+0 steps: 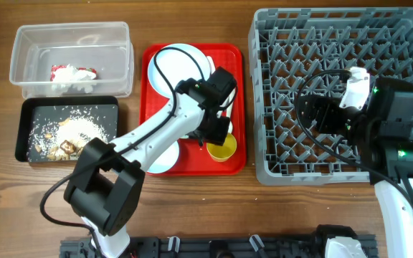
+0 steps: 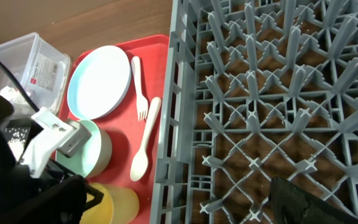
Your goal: Sort waste into correct bins and load items into the dishwasher rack
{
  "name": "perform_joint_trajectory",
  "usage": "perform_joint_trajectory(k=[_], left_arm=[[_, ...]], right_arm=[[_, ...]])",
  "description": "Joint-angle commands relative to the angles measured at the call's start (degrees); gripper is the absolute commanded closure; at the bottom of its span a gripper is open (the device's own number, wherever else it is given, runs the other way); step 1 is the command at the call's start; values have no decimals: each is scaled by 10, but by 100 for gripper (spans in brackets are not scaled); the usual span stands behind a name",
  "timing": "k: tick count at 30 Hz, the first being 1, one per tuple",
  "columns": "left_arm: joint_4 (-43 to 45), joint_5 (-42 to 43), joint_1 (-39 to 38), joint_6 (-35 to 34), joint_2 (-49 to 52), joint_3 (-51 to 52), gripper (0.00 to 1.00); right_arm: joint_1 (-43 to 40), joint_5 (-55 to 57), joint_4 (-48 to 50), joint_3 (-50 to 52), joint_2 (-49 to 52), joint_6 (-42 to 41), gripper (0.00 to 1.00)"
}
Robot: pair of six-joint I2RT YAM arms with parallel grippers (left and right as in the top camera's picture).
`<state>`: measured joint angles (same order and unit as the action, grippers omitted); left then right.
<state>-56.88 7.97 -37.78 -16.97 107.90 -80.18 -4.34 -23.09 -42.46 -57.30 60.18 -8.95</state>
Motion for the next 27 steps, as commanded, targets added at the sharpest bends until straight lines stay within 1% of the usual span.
perform_joint_trajectory(k=[1,3,7,10,15,17,19,20,25,27], left_arm=[[21,31,1,-2,7,15,79],[21,36,1,-2,7,15,96],[19,56,9,-2,4,11,96],[16,114,38,-1,-9,-2,96],[26,292,130,9,-53,-6,96],[29,386,170,34,-61,-6,96],[29,461,202,45,-63,-6,96],[29,513,223,51,-63,-6,96],[34,664,274,77,-63,-6,96],[40,697,281,78,-63,-6,96]], right_arm=[[-2,1,-1,-12,4,-3,5],[-2,-2,-1,-12,4,-3,5],[-2,-23,-1,-12,4,-2,4],[-2,-46,0,-12,4,-2,4],[-2,-144,17,-12,5,-2,4],[0,-198,34,-12,10,-1,4],[1,-252,55,-12,19,0,4],[3,-280,68,-12,24,0,4],[30,-398,151,-11,64,0,4],[47,-429,188,-11,81,0,4]])
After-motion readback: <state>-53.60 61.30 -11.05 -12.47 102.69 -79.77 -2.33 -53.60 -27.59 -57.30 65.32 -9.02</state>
